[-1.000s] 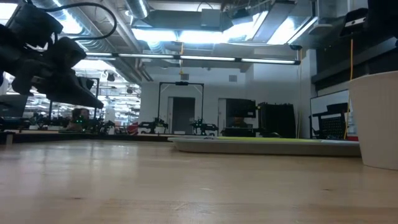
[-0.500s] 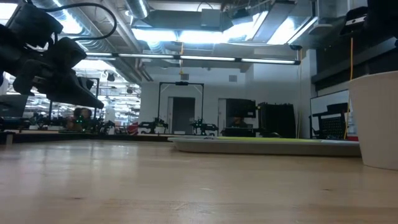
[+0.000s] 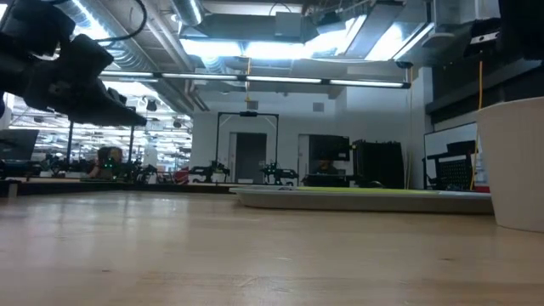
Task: Pick and place plate/cup/fork/spoon on tray
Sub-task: Put the white cup on the light blue tray to the right of the green plate
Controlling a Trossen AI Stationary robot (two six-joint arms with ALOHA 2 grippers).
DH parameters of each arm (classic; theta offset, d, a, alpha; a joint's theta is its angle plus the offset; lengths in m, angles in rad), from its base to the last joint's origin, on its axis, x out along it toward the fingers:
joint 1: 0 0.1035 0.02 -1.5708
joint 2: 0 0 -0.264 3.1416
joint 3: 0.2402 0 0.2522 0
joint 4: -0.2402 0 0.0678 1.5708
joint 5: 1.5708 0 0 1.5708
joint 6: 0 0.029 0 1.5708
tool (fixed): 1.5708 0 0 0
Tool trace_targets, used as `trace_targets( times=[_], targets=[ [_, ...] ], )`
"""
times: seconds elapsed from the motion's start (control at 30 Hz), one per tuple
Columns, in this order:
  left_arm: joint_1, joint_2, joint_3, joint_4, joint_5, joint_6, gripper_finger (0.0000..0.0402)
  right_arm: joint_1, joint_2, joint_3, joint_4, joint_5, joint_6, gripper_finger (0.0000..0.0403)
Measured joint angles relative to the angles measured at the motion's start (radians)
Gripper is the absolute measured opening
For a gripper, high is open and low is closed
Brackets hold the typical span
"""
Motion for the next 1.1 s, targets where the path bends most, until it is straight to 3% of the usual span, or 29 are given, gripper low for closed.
trace_targets(
  times=[0.53,0.87,1.0,1.1],
  targets=[
    [0.0,-0.259,0.0,0.0,0.003,0.0,0.0,0.0,0.0,0.0,-0.021,0.0,-0.003,0.0051],
    [0.0,-0.258,0.0,0.0,0.003,0.0,0.0,0.0,0.0,0.0,-0.013,0.0,-0.006,0.0051],
    [0.0,-0.258,0.0,0.0,0.003,0.0,0.0,0.0,0.0,0.0,0.083,0.002,-0.007,0.0051],
    [0.0,-0.258,0.0,0.0,0.003,0.0,0.0,0.0,0.0,0.03,0.153,0.079,-0.025,0.0051]
  ],
)
